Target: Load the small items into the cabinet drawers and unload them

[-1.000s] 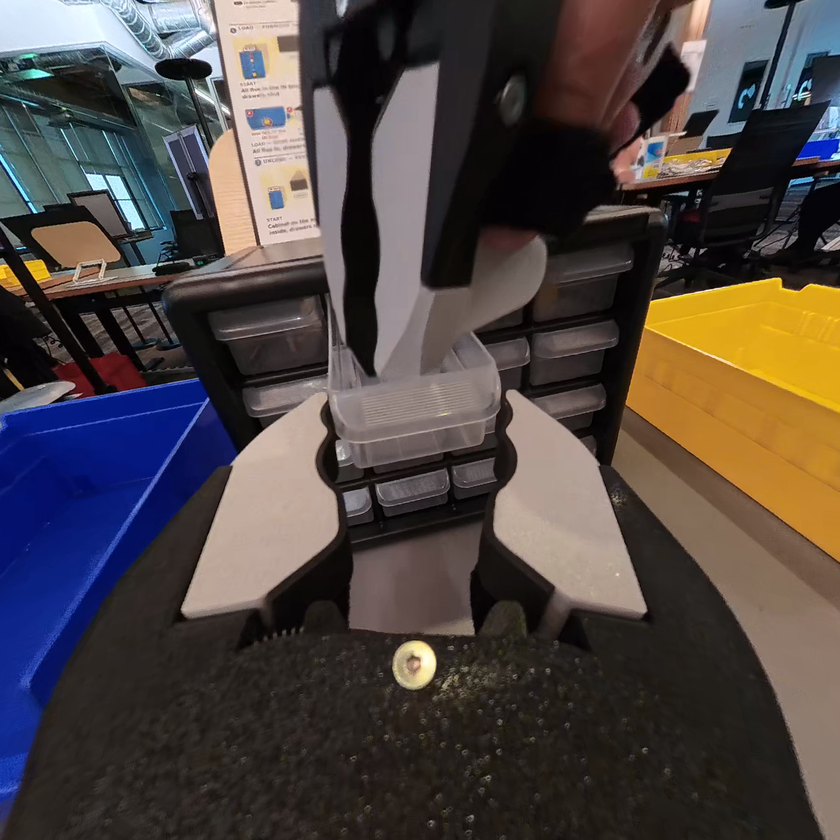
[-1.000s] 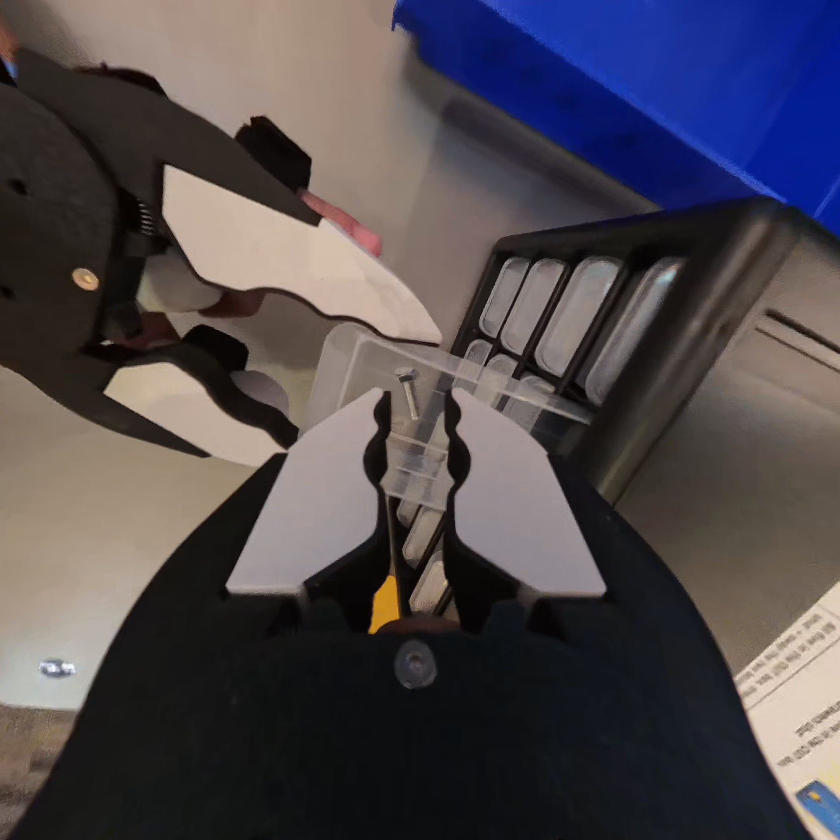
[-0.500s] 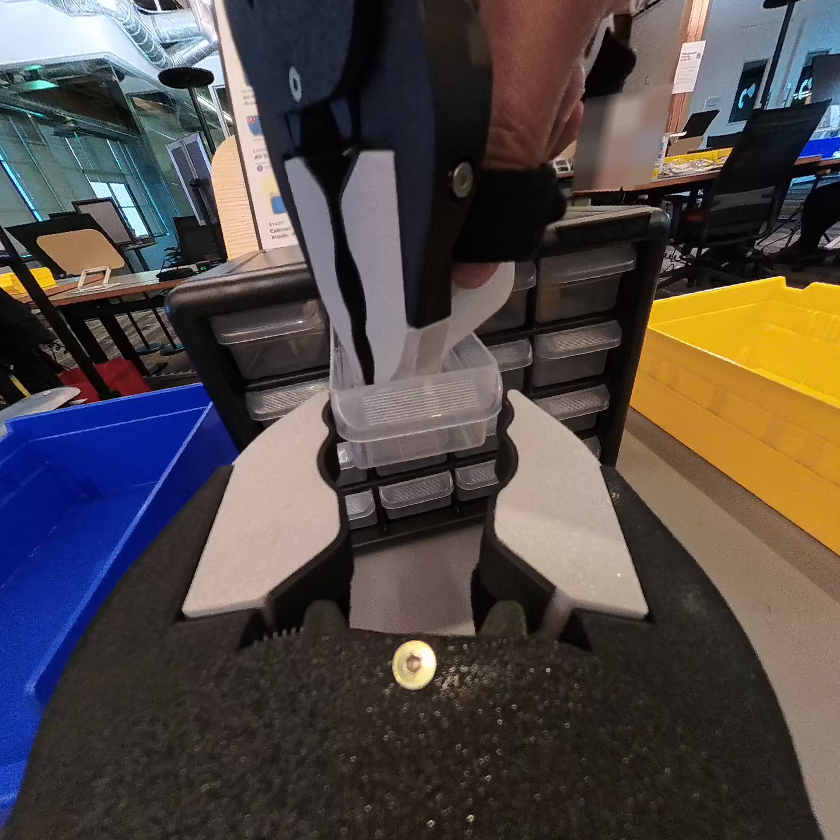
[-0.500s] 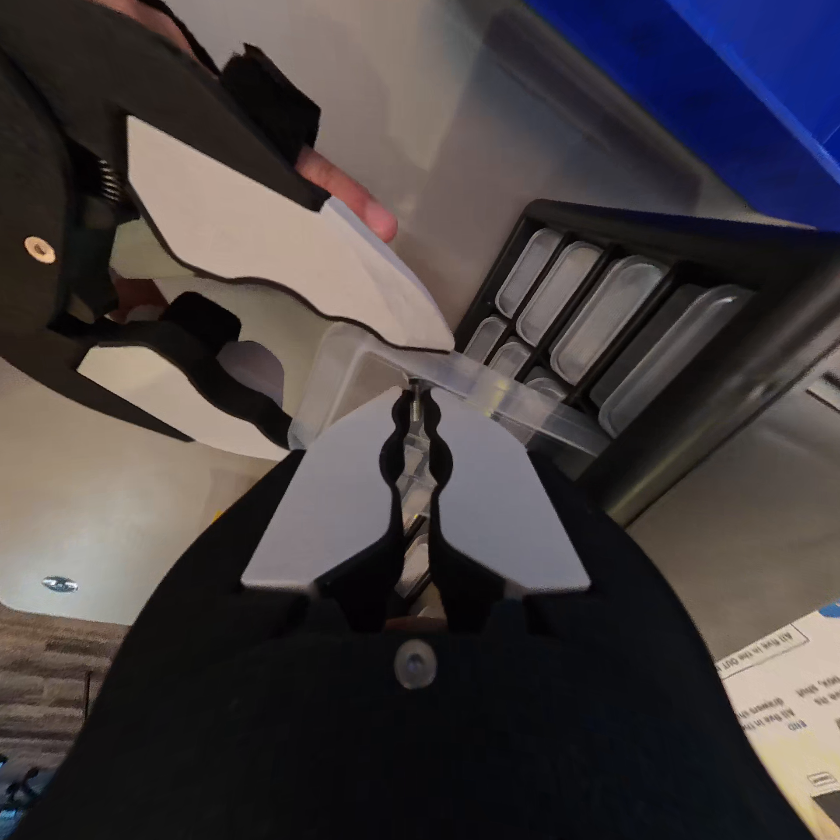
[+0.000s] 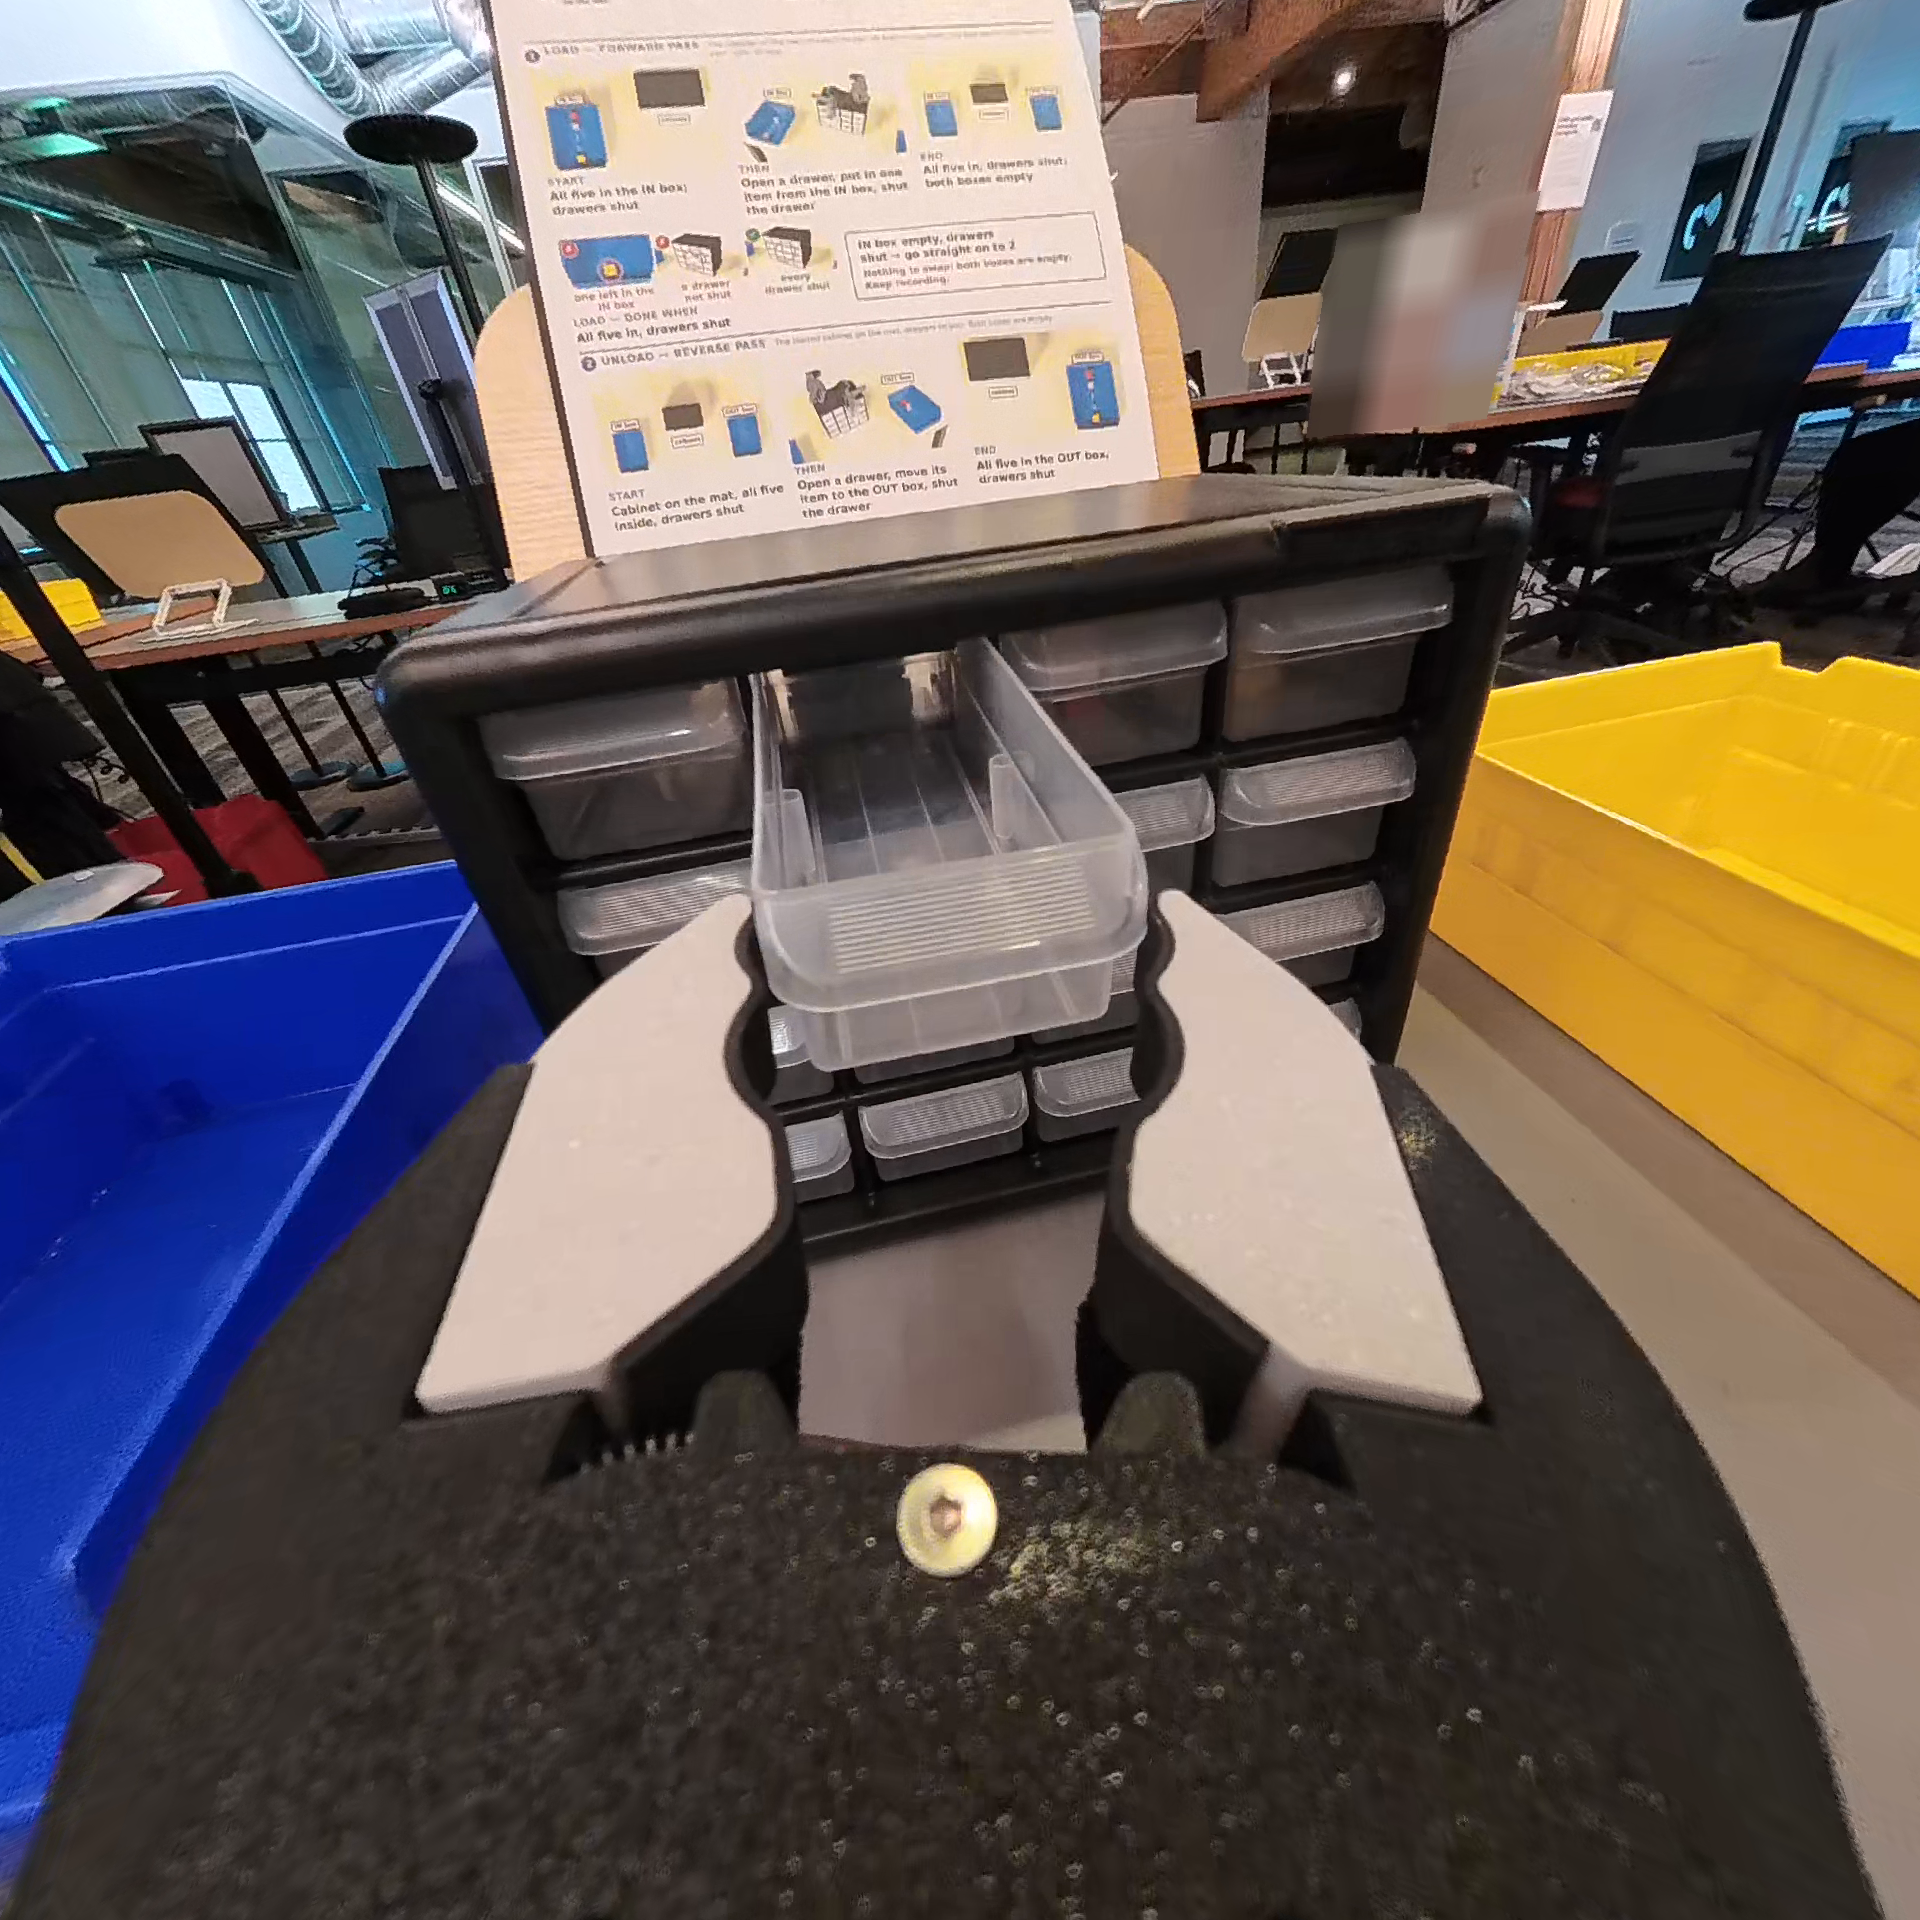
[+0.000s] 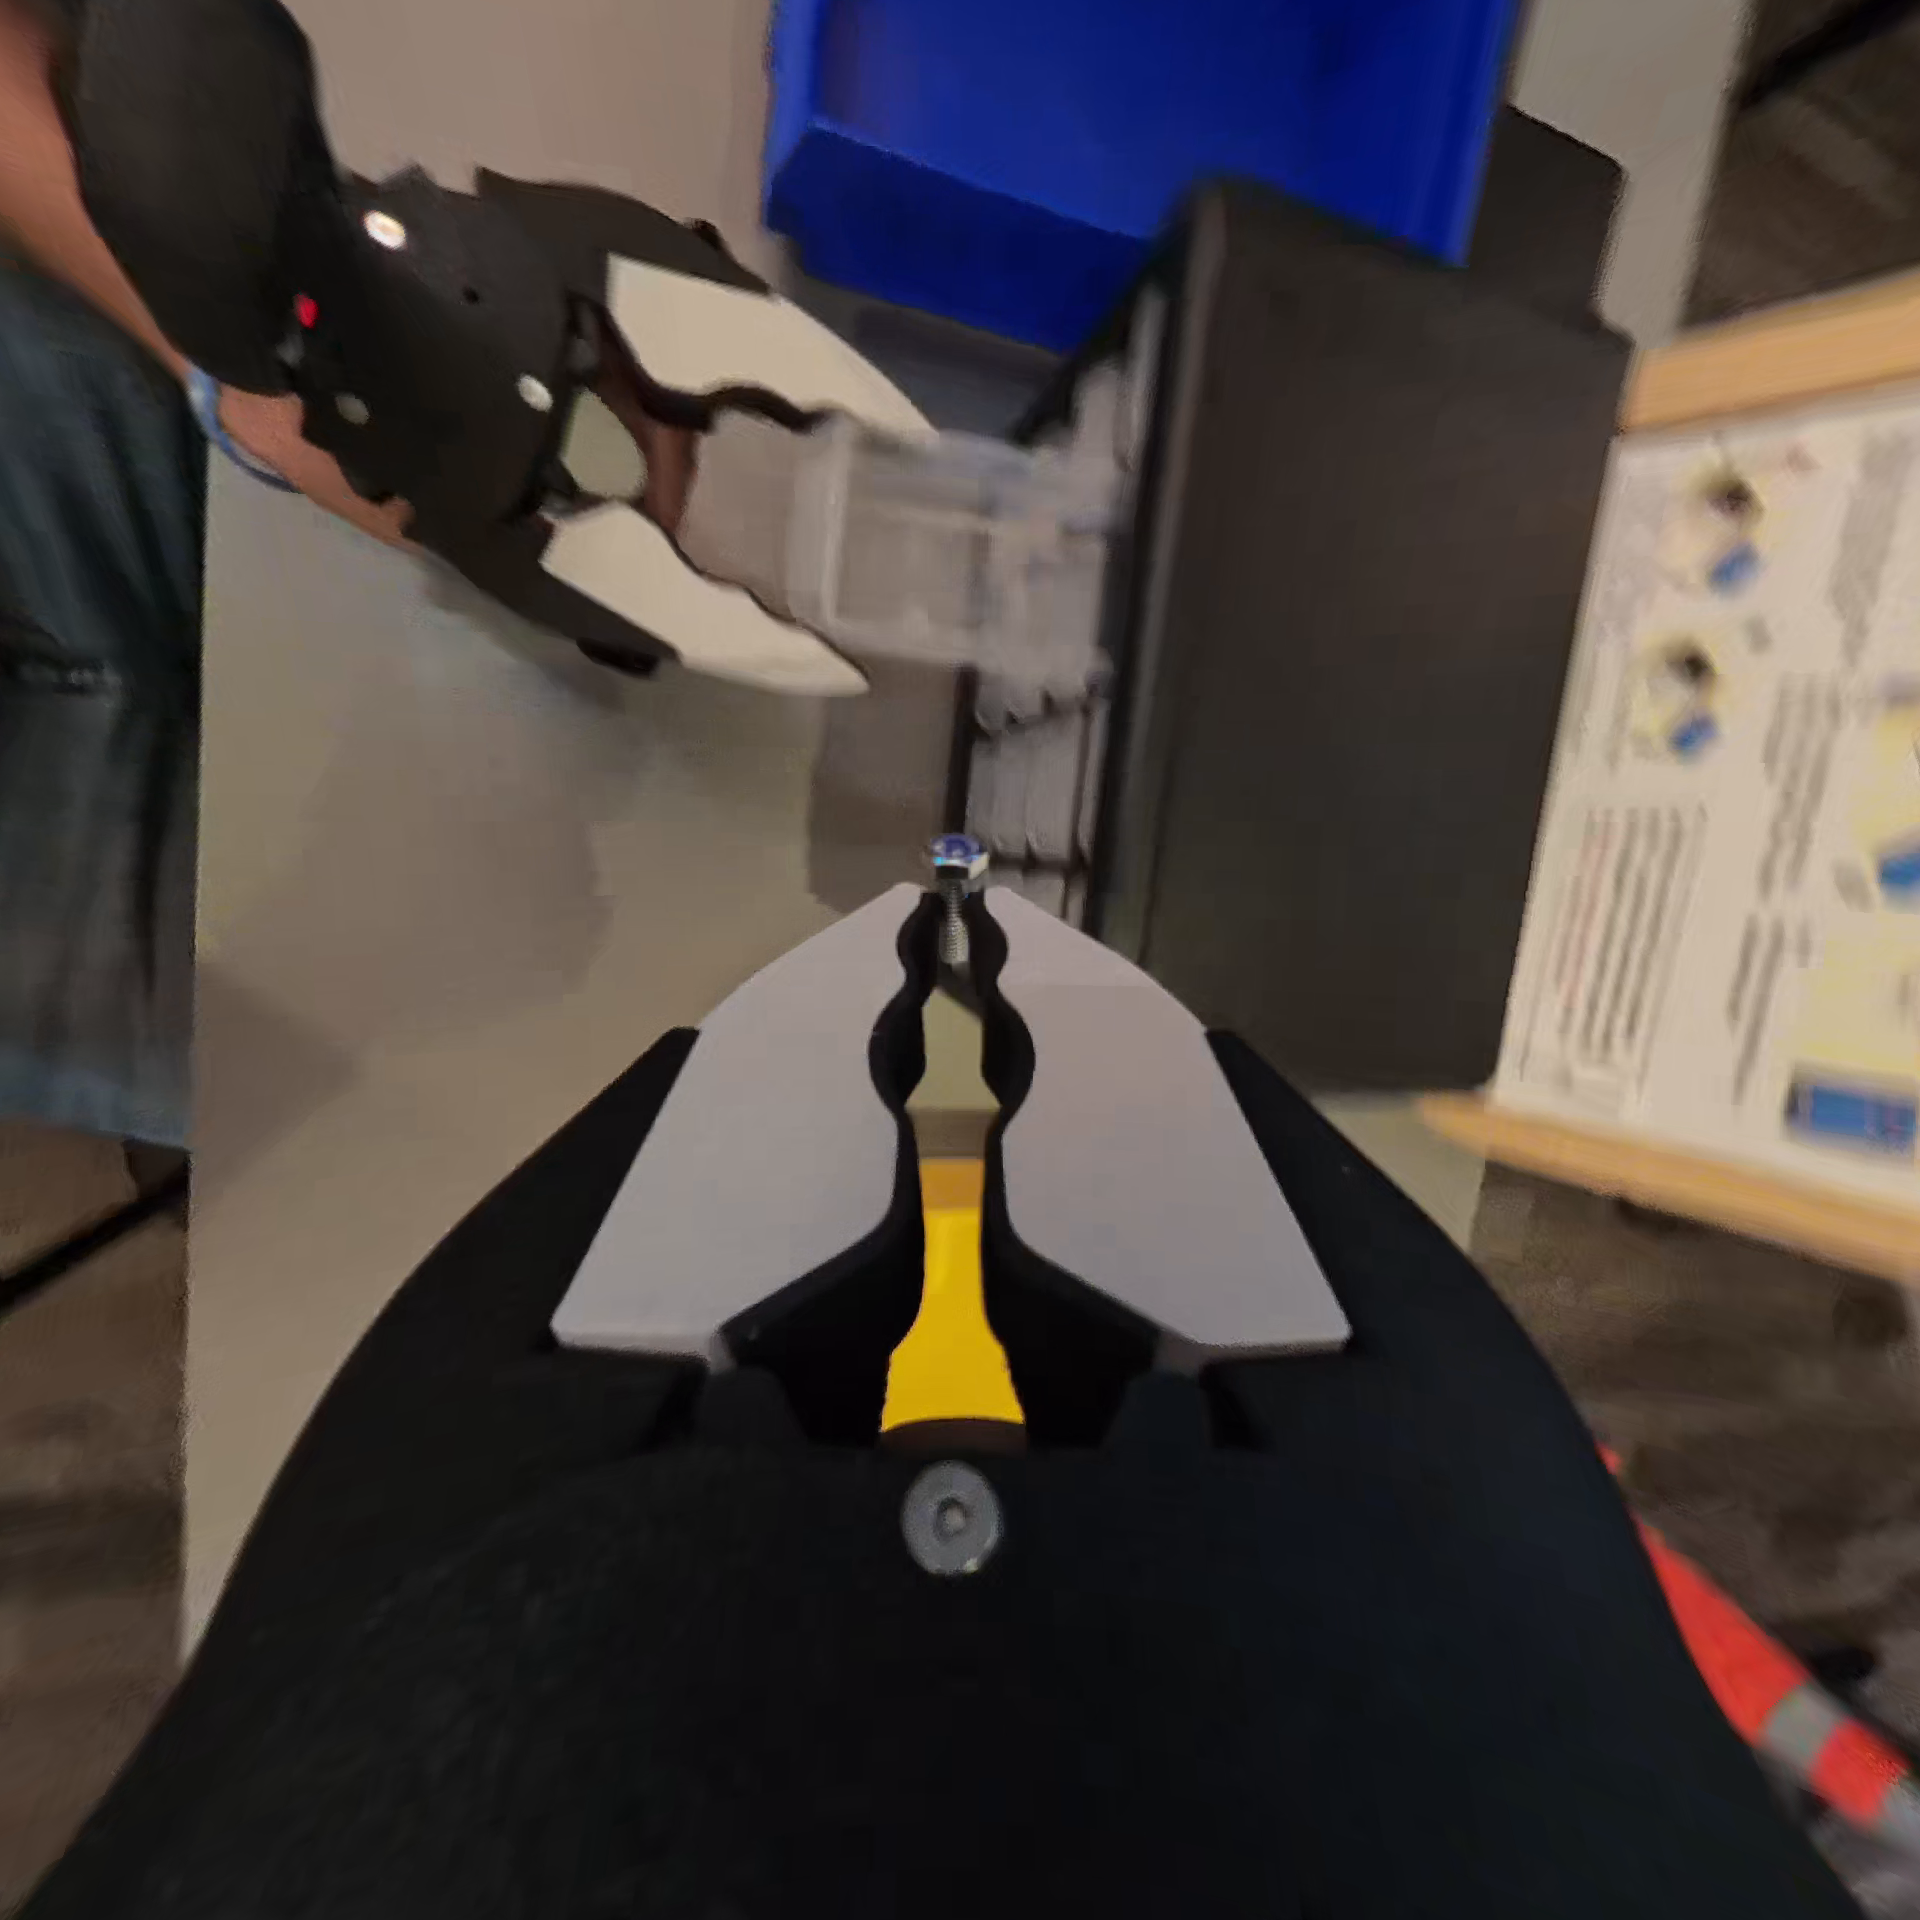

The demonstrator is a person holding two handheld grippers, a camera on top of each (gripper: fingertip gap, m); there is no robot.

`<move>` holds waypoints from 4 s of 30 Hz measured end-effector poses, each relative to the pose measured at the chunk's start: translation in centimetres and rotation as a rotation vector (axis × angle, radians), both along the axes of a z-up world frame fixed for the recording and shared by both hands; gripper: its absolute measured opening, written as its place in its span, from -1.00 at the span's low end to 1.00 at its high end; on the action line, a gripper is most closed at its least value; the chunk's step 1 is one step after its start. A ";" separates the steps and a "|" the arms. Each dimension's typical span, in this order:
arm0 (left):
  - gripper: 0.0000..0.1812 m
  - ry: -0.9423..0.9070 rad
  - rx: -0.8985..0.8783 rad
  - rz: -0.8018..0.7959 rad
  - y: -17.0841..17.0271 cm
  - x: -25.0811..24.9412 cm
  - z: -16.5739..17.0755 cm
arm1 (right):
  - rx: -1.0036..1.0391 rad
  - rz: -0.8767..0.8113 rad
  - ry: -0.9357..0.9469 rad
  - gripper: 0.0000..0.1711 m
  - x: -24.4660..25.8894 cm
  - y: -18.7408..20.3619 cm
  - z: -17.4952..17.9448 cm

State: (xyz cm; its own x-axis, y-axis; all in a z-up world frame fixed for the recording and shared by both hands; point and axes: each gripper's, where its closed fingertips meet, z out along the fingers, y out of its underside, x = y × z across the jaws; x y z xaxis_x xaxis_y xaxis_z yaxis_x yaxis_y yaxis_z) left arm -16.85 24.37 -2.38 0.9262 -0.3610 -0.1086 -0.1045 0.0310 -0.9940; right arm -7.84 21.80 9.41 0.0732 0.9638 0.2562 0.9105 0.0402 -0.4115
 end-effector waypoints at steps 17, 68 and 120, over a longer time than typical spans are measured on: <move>-0.26 0.004 -0.022 0.012 0.8 0.2 0.6 | -0.343 -0.724 -0.489 -0.94 27.4 -1.1 -26.9; -0.63 0.185 -0.006 0.055 4.0 3.2 -1.2 | 0.151 -0.675 0.913 -0.65 3.3 -18.1 -21.0; -0.37 -0.301 -0.587 -0.273 -0.9 5.0 -6.0 | 0.015 -0.693 1.046 -0.63 4.0 -18.1 -20.4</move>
State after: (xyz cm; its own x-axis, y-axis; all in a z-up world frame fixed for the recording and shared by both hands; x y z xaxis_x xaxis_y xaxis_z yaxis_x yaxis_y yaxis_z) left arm -11.82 23.44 -8.37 0.7534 -0.5050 0.4211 0.1123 -0.5321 -0.8392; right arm -3.89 3.68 -11.02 0.7370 0.6391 -0.2200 -0.0197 -0.3050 -0.9521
